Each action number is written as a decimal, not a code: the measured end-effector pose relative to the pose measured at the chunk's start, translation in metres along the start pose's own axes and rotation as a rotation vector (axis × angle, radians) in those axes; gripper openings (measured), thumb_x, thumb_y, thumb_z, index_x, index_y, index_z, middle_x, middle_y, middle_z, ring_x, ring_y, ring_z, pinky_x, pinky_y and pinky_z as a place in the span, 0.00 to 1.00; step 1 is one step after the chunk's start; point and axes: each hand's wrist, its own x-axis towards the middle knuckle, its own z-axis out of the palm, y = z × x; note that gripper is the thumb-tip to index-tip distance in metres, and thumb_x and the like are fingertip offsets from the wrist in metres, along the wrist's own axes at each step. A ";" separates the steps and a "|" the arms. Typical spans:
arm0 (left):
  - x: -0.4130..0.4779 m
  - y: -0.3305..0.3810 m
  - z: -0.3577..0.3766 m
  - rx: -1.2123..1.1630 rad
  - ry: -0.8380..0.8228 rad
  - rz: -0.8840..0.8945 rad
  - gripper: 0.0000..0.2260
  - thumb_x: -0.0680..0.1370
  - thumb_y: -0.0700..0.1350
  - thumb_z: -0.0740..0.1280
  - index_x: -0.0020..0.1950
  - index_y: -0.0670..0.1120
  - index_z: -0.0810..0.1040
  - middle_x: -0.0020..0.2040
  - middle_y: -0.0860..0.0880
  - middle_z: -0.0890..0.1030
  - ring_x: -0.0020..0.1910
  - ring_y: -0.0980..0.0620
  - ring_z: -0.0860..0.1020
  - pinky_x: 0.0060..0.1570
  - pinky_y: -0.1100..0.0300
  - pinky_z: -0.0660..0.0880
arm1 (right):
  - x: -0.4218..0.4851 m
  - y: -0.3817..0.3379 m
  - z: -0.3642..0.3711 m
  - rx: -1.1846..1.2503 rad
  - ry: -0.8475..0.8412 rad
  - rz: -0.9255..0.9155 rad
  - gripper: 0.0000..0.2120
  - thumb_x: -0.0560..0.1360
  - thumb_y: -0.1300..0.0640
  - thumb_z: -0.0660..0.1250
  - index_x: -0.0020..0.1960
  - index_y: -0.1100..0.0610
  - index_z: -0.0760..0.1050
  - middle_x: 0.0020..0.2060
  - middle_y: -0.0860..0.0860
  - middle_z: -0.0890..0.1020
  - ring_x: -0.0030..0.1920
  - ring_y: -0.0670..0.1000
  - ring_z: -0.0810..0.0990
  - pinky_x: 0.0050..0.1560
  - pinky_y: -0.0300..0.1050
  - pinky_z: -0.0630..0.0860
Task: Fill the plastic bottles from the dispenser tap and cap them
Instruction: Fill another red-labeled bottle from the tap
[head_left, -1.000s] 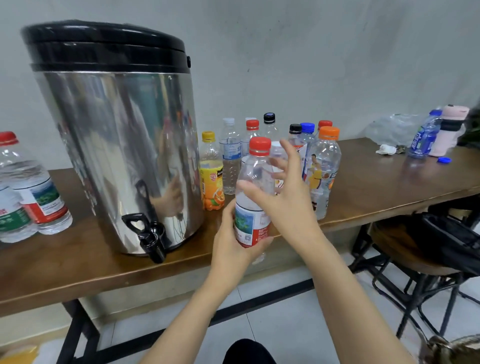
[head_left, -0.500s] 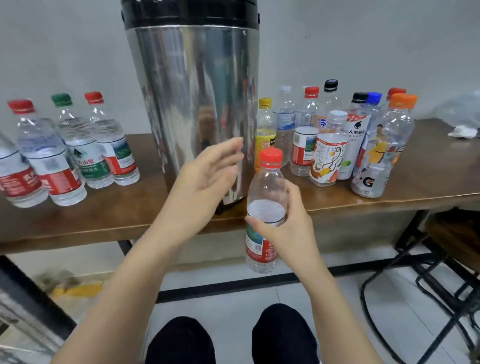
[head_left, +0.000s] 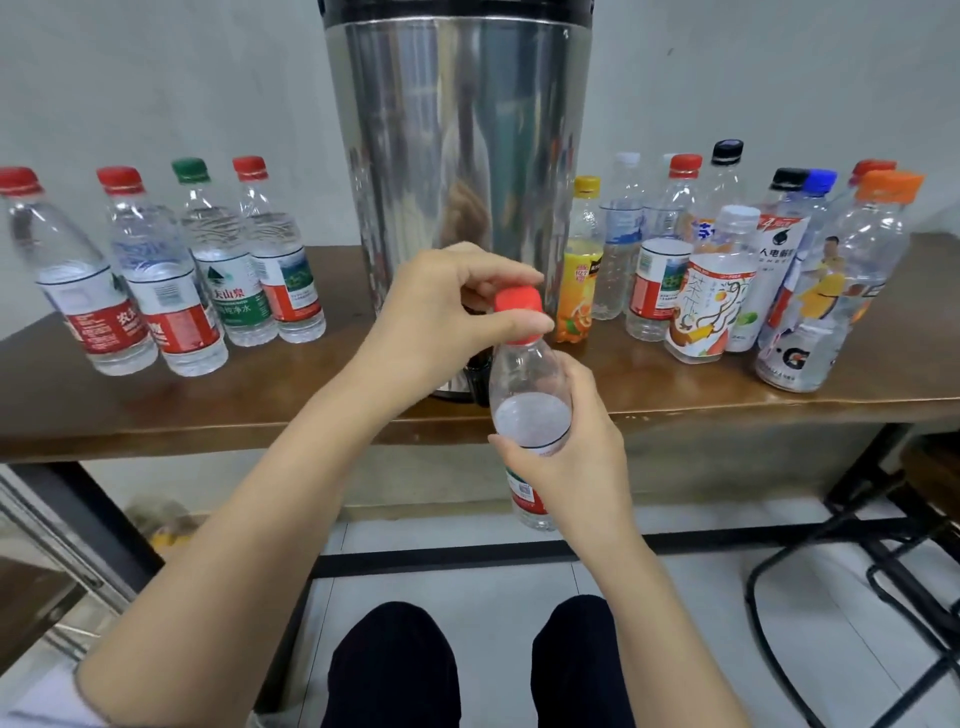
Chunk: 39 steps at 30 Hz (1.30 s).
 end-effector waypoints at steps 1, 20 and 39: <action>0.000 -0.002 0.000 -0.023 0.072 0.003 0.16 0.68 0.48 0.78 0.55 0.48 0.85 0.46 0.53 0.81 0.43 0.59 0.78 0.47 0.67 0.75 | 0.000 0.001 0.003 -0.005 0.013 -0.002 0.38 0.67 0.54 0.79 0.70 0.40 0.63 0.64 0.38 0.75 0.62 0.42 0.74 0.56 0.42 0.74; -0.034 -0.176 -0.006 0.348 0.115 -0.520 0.19 0.74 0.40 0.76 0.64 0.41 0.80 0.59 0.42 0.82 0.56 0.47 0.80 0.60 0.60 0.71 | -0.017 0.058 0.046 0.032 0.112 0.238 0.35 0.68 0.54 0.78 0.67 0.40 0.63 0.62 0.41 0.73 0.60 0.46 0.75 0.55 0.48 0.77; -0.007 -0.068 0.006 0.326 0.016 0.263 0.14 0.76 0.43 0.70 0.62 0.44 0.80 0.54 0.48 0.83 0.53 0.45 0.79 0.56 0.44 0.76 | -0.029 0.072 0.064 0.006 -0.020 0.227 0.40 0.68 0.57 0.78 0.72 0.41 0.61 0.68 0.39 0.72 0.67 0.46 0.72 0.62 0.51 0.75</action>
